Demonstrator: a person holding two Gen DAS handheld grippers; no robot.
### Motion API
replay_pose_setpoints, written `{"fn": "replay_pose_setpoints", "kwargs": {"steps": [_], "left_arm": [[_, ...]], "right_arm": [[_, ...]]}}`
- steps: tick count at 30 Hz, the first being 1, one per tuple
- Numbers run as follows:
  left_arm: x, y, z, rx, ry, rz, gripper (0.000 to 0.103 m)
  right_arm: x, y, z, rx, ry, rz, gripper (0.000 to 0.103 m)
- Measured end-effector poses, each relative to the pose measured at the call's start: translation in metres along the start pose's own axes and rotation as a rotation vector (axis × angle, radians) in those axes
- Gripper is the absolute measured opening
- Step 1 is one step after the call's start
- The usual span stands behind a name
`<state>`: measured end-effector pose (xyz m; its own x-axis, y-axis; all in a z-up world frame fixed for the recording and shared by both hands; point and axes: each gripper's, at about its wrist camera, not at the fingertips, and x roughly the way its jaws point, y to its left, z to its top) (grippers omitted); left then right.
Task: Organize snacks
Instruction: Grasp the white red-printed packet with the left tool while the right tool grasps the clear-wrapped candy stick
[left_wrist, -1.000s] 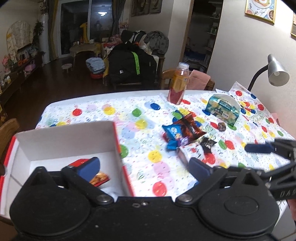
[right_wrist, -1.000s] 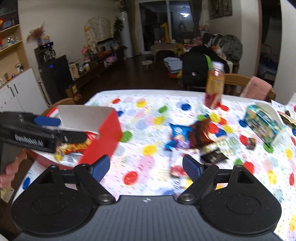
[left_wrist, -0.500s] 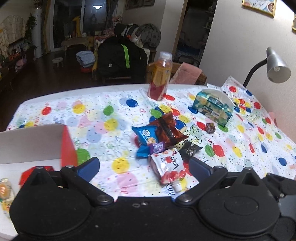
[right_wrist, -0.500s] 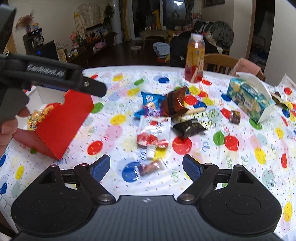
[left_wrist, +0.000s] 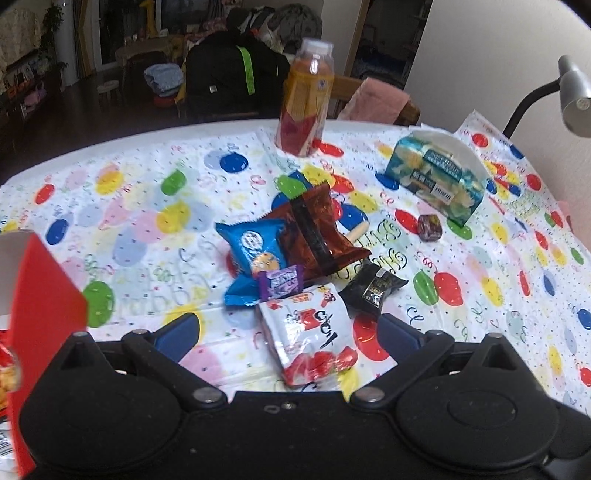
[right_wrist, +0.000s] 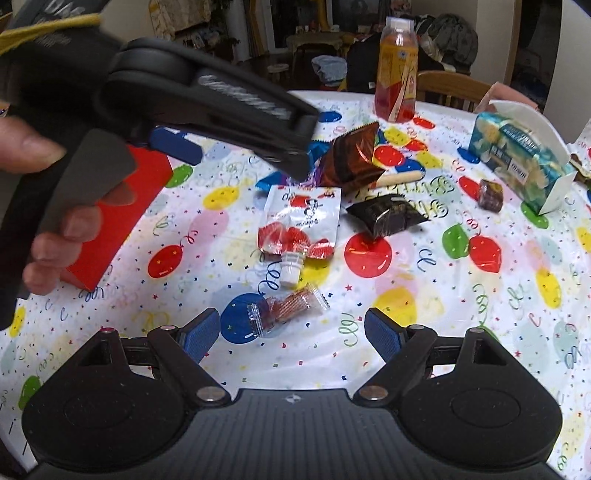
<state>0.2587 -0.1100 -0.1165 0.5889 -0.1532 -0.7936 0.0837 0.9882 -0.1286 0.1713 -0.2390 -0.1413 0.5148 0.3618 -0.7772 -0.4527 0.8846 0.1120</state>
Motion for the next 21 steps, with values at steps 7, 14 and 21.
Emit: {"fn": "replay_pose_setpoints", "kwargs": {"steps": [7,14,21], "left_arm": [[0.031,-0.010,0.004,0.000,0.052,0.011,0.100],[0.056,-0.009,0.008,-0.034,0.106,0.015,0.097],[0.071,-0.011,0.011,-0.051,0.131,0.015,0.094]], "right_arm": [[0.021,-0.007,0.000,0.015,0.032,0.028,0.086],[0.033,-0.005,0.001,0.043,0.069,0.077,0.085],[0.044,-0.008,0.009,0.101,0.104,0.078,0.076]]}}
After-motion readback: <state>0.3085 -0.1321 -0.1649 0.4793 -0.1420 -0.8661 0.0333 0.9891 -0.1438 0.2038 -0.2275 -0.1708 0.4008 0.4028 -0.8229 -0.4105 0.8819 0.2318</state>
